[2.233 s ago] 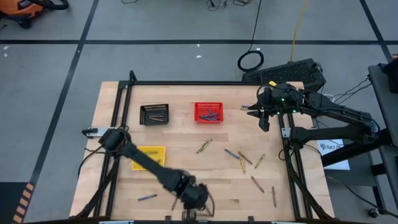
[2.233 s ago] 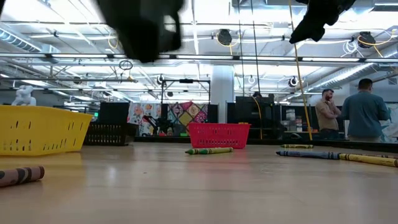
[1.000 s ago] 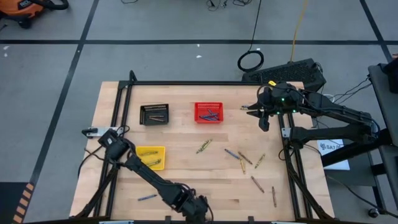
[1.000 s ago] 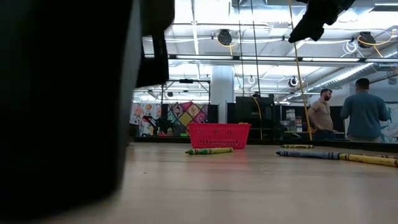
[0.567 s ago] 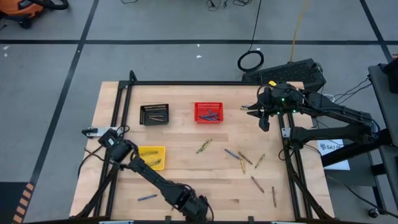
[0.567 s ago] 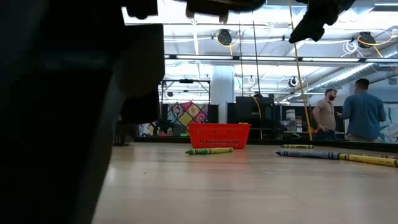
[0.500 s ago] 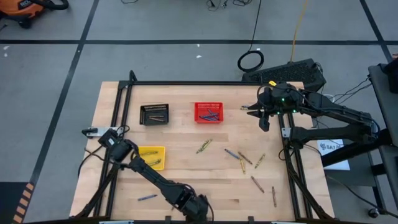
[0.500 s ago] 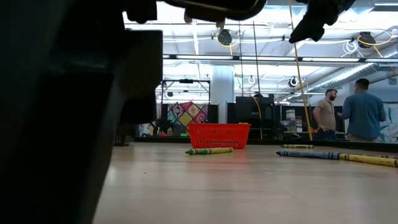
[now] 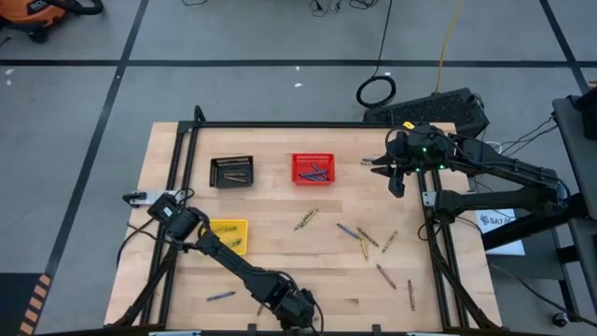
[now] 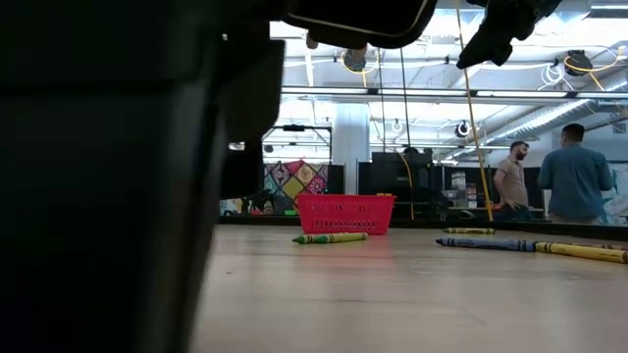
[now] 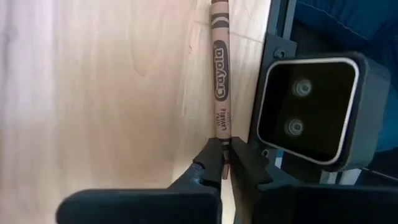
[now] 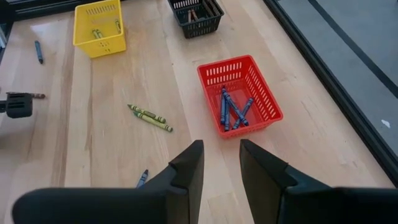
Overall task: Sort crayons
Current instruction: Put the brown crayon into the black bin
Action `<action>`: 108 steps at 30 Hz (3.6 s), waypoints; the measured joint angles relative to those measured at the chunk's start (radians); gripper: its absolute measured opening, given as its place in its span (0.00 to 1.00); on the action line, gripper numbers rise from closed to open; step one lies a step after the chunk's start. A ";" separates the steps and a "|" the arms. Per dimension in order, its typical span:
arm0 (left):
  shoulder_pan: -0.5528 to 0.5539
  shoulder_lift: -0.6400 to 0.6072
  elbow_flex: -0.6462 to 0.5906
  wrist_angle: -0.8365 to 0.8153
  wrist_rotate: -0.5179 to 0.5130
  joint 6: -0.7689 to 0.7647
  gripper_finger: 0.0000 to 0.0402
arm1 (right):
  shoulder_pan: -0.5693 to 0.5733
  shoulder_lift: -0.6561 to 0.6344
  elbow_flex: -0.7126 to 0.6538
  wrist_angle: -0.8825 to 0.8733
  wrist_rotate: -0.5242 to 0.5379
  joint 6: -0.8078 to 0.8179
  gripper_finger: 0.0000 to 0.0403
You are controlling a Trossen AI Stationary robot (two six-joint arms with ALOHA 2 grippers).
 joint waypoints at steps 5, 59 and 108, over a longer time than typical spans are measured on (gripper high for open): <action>0.003 0.000 -0.001 0.000 -0.010 0.026 0.01 | 0.000 0.000 0.000 0.000 0.000 -0.002 0.23; 0.075 -0.103 -0.032 -0.099 -0.054 0.097 0.00 | 0.000 0.000 0.000 -0.050 0.000 -0.004 0.23; 0.047 -0.105 -0.028 -0.002 -0.158 0.076 0.24 | 0.000 0.000 0.000 -0.045 0.004 -0.031 0.23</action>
